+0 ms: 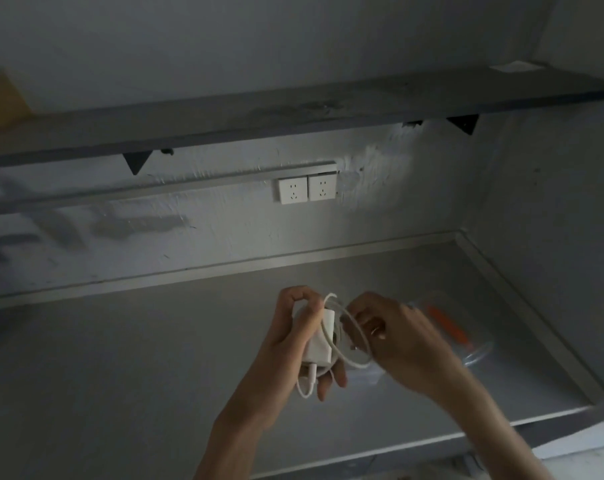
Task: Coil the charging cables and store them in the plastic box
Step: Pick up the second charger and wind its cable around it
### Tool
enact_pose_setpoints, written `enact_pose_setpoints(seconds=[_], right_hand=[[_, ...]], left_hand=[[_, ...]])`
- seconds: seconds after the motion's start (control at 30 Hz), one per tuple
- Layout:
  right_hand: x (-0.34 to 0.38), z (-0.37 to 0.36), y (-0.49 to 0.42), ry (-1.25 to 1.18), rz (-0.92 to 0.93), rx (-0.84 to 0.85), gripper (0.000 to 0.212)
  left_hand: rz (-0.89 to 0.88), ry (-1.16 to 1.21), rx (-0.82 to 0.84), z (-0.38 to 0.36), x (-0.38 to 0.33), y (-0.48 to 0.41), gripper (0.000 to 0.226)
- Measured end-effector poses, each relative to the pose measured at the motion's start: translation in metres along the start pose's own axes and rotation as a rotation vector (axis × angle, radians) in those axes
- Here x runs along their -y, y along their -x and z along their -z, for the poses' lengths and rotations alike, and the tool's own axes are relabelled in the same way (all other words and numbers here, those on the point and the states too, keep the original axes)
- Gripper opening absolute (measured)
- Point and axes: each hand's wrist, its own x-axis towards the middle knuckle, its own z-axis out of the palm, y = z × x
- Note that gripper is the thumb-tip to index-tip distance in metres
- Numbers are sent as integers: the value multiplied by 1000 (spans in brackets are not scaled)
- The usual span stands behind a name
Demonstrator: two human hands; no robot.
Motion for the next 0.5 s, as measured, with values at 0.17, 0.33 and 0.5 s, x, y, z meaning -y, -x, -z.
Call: enact_pose_setpoints(seconds=[0.17, 0.33, 0.5], right_hand=[[5, 37, 0, -84, 167, -42, 3], [-21, 15, 17, -79, 158, -58, 7], [-89, -6, 38, 122, -200, 23, 24]], left_hand=[[66, 73, -80, 1, 5, -8, 17], [184, 417, -333, 12, 1, -18, 23], [150, 295, -353, 29, -5, -22, 17]])
